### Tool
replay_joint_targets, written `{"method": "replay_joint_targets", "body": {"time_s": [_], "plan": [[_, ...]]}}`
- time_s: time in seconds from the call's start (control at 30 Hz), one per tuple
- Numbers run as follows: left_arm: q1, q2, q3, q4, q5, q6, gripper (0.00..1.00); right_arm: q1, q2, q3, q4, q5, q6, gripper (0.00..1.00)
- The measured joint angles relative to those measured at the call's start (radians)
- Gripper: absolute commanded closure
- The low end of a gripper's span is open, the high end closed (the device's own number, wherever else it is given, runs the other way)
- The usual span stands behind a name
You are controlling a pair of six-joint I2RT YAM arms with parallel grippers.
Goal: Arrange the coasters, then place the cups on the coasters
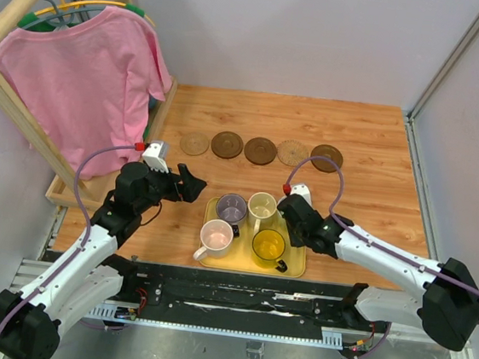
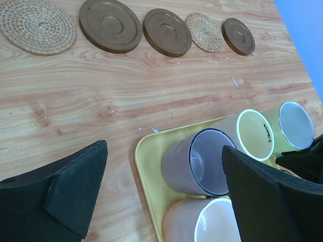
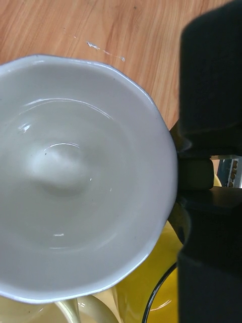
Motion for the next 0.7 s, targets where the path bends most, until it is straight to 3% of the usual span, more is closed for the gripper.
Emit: {"method": "replay_joint_targets", "body": {"time_s": [0.43, 0.7], "plan": [[0.0, 0.0, 0.0, 0.0, 0.0, 0.0, 0.01, -0.03, -0.1, 0.035, -0.022, 0.032, -0.108, 0.99], [0.0, 0.014, 0.0, 0.015, -0.002, -0.001, 0.01, -0.267, -0.134, 0.039, 0.062, 0.002, -0.214, 0.99]]}}
